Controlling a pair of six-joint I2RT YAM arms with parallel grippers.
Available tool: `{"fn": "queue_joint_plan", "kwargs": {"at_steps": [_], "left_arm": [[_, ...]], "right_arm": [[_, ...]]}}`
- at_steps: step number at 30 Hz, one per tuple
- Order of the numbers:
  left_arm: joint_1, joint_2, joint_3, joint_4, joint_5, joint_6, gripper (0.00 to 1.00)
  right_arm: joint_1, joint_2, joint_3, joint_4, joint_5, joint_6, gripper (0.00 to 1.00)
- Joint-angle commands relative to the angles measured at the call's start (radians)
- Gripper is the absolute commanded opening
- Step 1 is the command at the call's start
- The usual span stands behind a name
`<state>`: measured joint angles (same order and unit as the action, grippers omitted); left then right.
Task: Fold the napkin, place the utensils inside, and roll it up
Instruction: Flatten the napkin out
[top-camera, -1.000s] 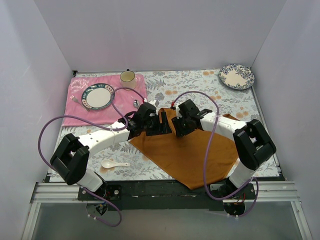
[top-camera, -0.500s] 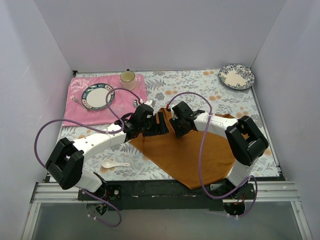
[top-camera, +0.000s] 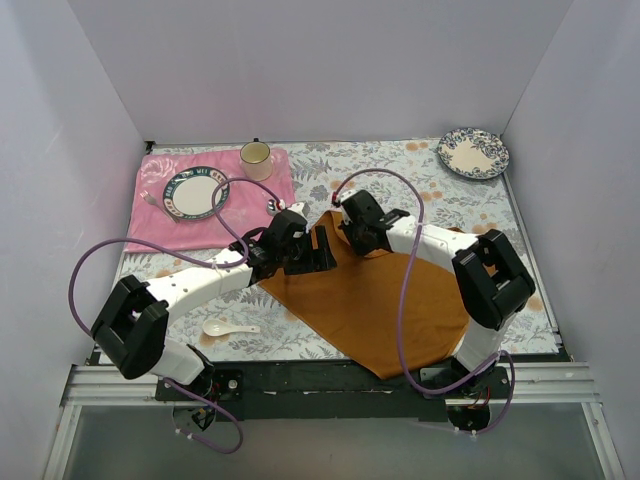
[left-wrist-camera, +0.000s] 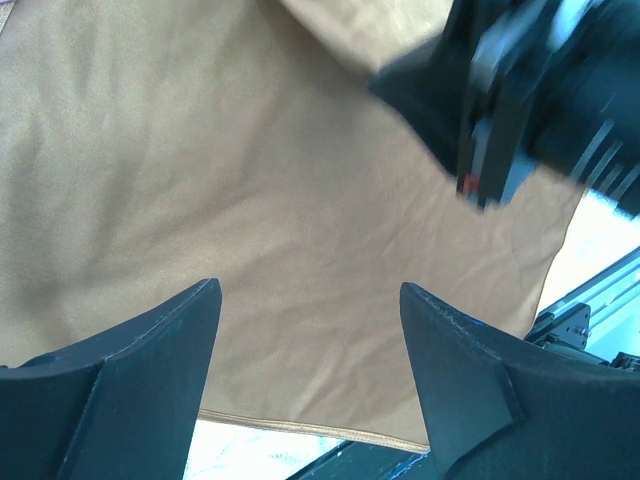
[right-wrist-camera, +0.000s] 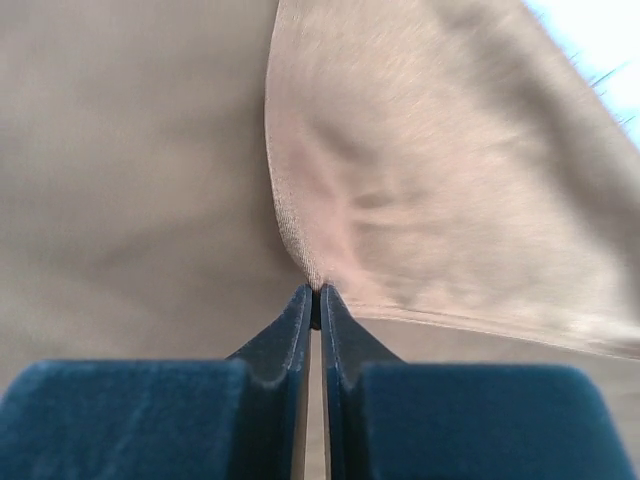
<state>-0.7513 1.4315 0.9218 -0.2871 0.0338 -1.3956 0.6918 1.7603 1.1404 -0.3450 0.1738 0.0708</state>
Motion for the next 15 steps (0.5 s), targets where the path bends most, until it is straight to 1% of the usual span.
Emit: {"fn": "queue_joint_plan", "kwargs": {"at_steps": [1,2,3,4,5,6,7,8,9,10,12,13,14,15], "left_arm": [[0.000,-0.017,-0.031,0.026,0.006,-0.008,0.72],[0.000,-0.013,-0.032,0.031,0.011,-0.016,0.72],[0.000,-0.010,-0.034,0.038,0.017,-0.019,0.72],[0.000,-0.005,-0.035,0.042,0.031,-0.020,0.72],[0.000,0.007,-0.037,0.046,0.040,-0.032,0.72],[0.000,0.013,-0.037,0.051,0.047,-0.037,0.72],[0.000,0.021,-0.038,0.054,0.064,-0.040,0.72],[0.000,0.030,-0.038,0.055,0.070,-0.043,0.72],[0.000,0.036,-0.041,0.066,0.077,-0.049,0.72],[0.000,0.046,-0.041,0.072,0.086,-0.046,0.75],[0.000,0.076,-0.032,0.081,0.100,-0.036,0.75],[0.000,0.087,-0.029,0.082,0.103,-0.033,0.75],[0.000,0.101,-0.021,0.086,0.110,-0.029,0.75],[0.000,0.124,-0.018,0.095,0.110,-0.026,0.75]], "right_arm": [[-0.069,0.037,0.094,0.174,0.217,-0.052,0.08],[-0.093,0.075,0.105,0.229,0.249,-0.099,0.07],[-0.119,0.100,0.148,0.365,0.285,-0.121,0.07],[-0.167,0.132,0.174,0.430,0.337,-0.159,0.07],[-0.185,0.209,0.217,0.473,0.354,-0.193,0.08],[-0.205,0.252,0.325,0.501,0.354,-0.254,0.08],[-0.234,0.298,0.410,0.468,0.289,-0.270,0.26],[-0.247,0.383,0.483,0.416,0.256,-0.276,0.39],[-0.253,0.424,0.654,0.349,0.236,-0.255,0.49],[-0.258,0.451,0.714,0.170,0.242,-0.237,0.64],[-0.259,0.458,0.745,0.091,0.254,-0.198,0.78],[-0.261,0.446,0.742,0.028,0.253,-0.146,0.80],[-0.259,0.383,0.698,-0.035,0.283,-0.119,0.80],[-0.261,0.333,0.635,-0.028,0.292,-0.097,0.81]]}}
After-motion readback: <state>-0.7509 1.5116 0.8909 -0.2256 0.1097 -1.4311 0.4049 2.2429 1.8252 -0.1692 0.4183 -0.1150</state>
